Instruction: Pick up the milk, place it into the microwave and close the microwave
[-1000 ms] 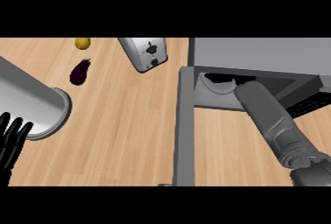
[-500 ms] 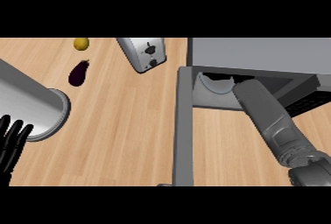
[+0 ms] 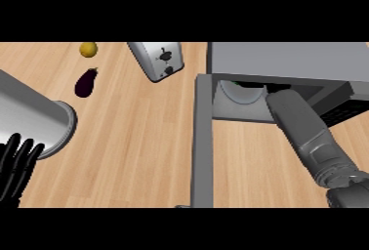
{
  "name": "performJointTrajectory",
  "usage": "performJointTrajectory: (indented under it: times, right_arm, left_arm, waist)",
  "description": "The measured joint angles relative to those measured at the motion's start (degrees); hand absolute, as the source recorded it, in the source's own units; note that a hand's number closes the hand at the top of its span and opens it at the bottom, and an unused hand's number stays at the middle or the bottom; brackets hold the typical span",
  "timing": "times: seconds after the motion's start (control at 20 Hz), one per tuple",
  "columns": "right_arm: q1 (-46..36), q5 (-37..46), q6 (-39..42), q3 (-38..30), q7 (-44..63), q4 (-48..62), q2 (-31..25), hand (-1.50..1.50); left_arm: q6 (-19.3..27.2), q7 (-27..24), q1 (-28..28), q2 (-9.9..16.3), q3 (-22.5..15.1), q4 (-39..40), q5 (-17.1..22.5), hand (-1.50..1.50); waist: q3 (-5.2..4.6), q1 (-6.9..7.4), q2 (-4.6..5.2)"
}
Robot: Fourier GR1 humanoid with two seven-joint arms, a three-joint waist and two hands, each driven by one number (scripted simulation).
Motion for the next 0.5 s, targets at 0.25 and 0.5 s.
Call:
performJointTrajectory:
  times: [0.25,0.5]
  right_arm:
    - [1.1,-0.7,0.7,-1.2,-2.1,-0.5,-1.6,-1.50]
    - [1.7,-2.1,4.8,-2.7,-3.7,-0.9,-2.5,-1.50]
  left_arm:
    - [0.5,0.3,0.0,-0.4,-0.2,-0.1,-0.4,-1.50]
    - [0.1,-0.1,0.6,-0.2,0.3,0.0,-0.3,-1.50]
  waist:
    - [0.05,-0.35,0.05]
    - [0.10,-0.60,0.00]
